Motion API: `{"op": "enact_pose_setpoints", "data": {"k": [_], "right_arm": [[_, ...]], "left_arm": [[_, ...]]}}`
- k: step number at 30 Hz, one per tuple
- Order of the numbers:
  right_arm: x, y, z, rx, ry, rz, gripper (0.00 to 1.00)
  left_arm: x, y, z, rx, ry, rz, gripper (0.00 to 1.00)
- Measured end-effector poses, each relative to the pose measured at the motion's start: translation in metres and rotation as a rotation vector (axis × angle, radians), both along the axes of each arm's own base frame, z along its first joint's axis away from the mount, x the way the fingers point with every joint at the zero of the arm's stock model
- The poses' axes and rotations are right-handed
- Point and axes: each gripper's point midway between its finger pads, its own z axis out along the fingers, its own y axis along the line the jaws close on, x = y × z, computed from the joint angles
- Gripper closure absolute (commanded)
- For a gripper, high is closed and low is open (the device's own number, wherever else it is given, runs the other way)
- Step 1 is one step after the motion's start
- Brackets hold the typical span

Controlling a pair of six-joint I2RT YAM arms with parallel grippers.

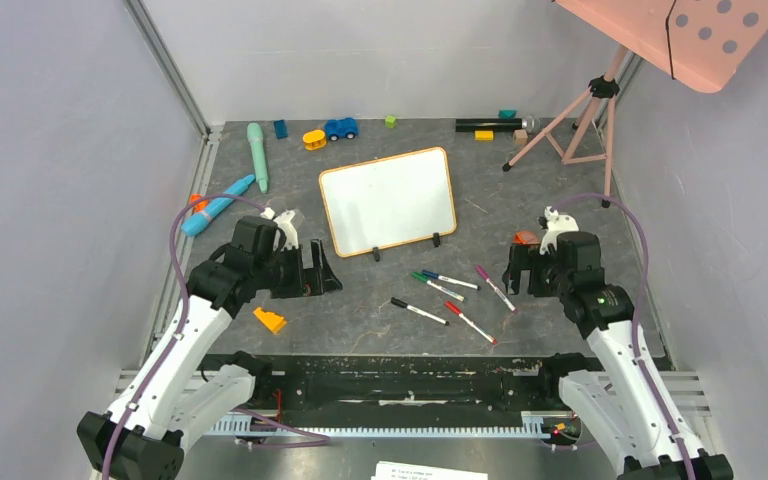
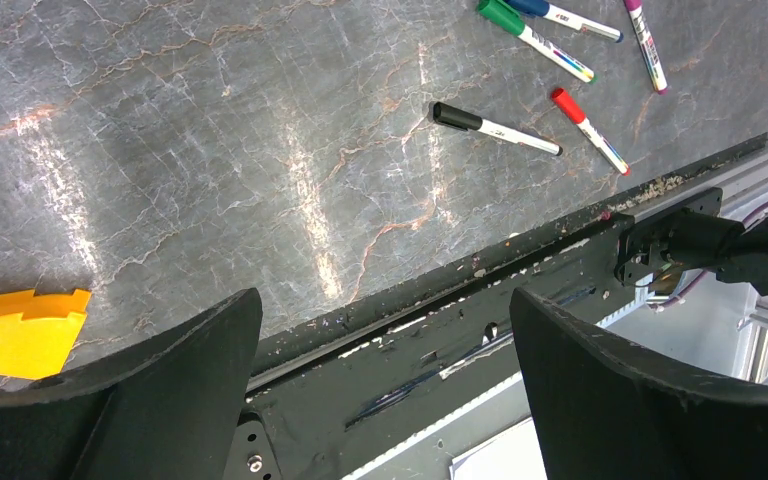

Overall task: Write a sentence on the whiteboard
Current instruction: Pick up the whiteboard marker from the center of the board.

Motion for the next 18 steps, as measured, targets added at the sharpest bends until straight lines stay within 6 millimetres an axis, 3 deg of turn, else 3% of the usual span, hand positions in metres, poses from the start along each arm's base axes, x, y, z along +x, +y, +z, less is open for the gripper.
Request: {"op": "enact_pose_setpoints", "data": {"k": [11, 14, 18], "right_arm": [[-0.007, -0.009, -0.022, -0.101, 0.110, 0.002, 0.02], [-0.005, 0.002, -0.025, -0.121, 0.140, 0.052, 0.03], [-0.001, 0.026, -0.027, -0.140, 0.144, 0.146, 0.13]], "left_arm": [[0.001, -0.001, -0.001, 0.000, 0.005, -0.002, 0.00], [0.001, -0.001, -0.002, -0.001, 0.010, -0.004, 0.00], [0.001, -0.002, -0.005, 0.002, 0.028, -0.007, 0.00]]}}
